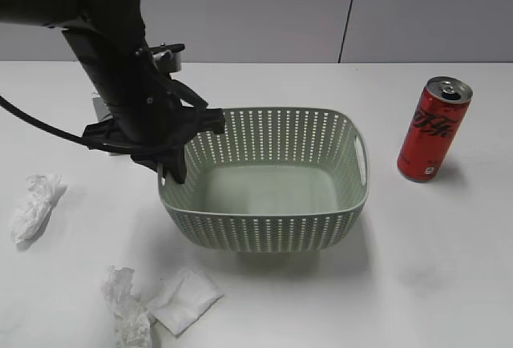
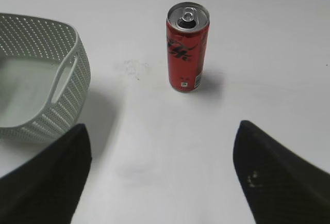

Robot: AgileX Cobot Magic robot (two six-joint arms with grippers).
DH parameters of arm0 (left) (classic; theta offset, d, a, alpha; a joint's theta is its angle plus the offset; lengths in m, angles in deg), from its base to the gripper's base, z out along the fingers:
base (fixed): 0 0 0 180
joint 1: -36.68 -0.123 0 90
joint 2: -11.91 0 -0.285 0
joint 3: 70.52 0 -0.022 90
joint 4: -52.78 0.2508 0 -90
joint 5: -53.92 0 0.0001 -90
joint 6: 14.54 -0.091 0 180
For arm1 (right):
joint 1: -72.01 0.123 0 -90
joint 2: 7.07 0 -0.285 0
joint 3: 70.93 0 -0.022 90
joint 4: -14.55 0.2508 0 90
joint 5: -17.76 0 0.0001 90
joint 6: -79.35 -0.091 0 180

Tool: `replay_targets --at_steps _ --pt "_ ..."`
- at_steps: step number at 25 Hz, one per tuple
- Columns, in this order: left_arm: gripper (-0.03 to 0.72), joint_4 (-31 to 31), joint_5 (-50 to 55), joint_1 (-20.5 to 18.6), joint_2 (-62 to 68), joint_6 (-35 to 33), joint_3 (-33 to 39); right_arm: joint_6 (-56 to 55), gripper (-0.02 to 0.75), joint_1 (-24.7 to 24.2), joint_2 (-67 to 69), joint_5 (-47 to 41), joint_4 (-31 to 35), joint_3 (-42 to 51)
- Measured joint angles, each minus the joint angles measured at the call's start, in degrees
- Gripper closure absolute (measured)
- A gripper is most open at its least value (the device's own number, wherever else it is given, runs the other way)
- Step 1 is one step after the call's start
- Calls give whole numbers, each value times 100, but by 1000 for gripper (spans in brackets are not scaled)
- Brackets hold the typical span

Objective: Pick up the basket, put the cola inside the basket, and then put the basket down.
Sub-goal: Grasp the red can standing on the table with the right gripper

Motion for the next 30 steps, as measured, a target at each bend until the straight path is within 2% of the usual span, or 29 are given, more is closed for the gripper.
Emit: replay_targets --at_steps 6,10,16,20,30 --pt "691 195 -35 0 0 0 0 -74 91 0 2199 -83 104 -1438" --pt "691 228 -40 0 0 0 0 -101 85 0 3433 -459 91 -2383" --pt "691 228 -52 0 0 0 0 -120 79 0 4778 -916 -147 -3427" --pt "691 245 -57 0 0 0 0 -192 79 0 5367 -1083 -437 -3831" --pt "691 293 -73 0 0 0 0 -219 78 0 6116 -997 -559 -3903"
